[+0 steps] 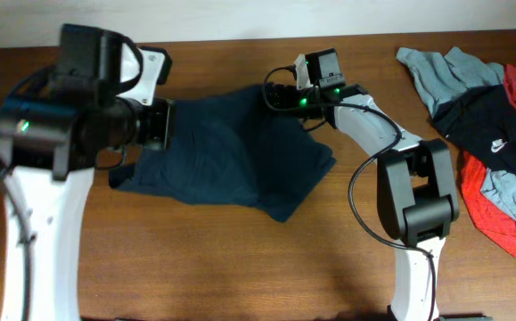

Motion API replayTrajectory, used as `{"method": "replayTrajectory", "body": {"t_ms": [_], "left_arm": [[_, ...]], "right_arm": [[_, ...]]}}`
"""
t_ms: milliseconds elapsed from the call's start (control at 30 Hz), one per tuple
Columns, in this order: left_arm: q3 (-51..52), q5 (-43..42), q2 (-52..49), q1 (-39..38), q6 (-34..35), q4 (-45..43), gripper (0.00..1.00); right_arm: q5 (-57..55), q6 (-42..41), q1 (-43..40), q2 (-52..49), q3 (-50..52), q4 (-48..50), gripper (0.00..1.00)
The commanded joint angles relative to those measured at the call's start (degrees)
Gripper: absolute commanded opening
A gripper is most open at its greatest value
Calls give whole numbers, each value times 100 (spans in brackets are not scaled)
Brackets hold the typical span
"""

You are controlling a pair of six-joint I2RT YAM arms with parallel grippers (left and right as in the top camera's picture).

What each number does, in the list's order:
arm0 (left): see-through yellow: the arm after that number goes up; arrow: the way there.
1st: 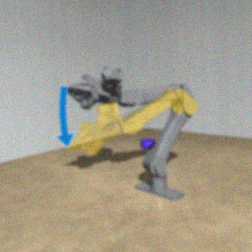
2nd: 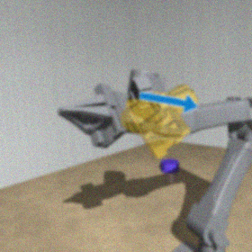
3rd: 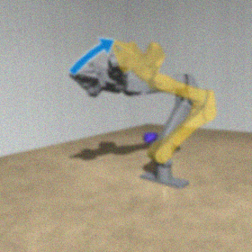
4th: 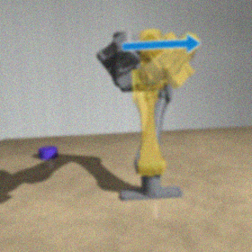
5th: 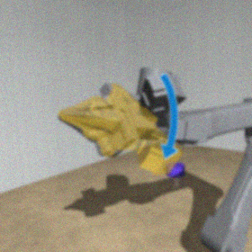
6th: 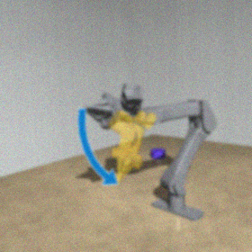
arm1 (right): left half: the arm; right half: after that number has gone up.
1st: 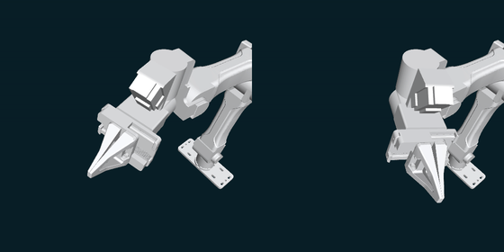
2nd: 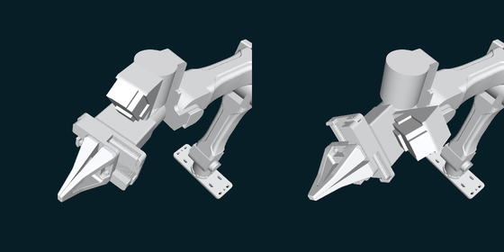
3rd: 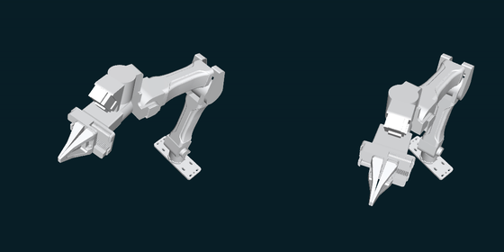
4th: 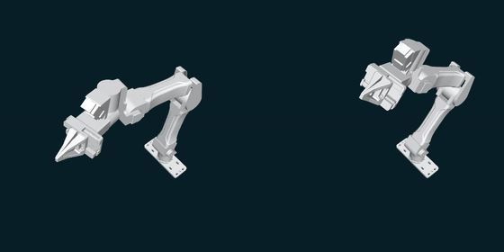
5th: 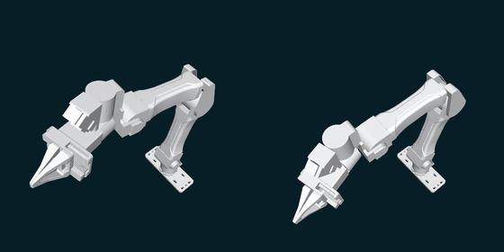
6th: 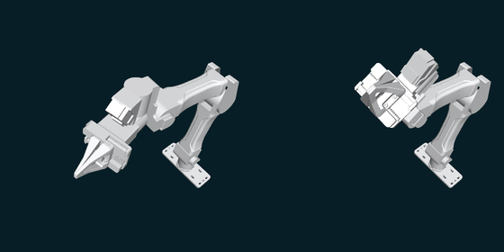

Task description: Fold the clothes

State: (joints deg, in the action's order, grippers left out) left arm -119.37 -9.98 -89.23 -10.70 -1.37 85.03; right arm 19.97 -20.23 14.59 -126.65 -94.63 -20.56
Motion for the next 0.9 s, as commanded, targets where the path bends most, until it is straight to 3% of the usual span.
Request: {"method": "replayTrajectory", "body": {"t_ms": [0,233,333,567,733,867], "left_arm": [[-79,15,592,-2,-321,-122,1],[-79,15,1215,-2,-476,-437,1],[-79,15,1397,-2,-476,-669,0],[-81,-26,1611,-2,-455,-750,1],[-81,-37,1569,-2,-376,-1185,1],[-103,-584,1554,-2,-184,-2124,1]], "right_arm": [[649,1062,-48,-61,-9,160,94],[2817,2483,-243,-59,-9,431,94],[3882,2579,-378,-59,-9,774,93],[4240,2533,-229,-59,-9,1270,97],[4380,1604,-302,2,-9,1235,91],[4157,1683,-413,492,-9,310,90]]}}
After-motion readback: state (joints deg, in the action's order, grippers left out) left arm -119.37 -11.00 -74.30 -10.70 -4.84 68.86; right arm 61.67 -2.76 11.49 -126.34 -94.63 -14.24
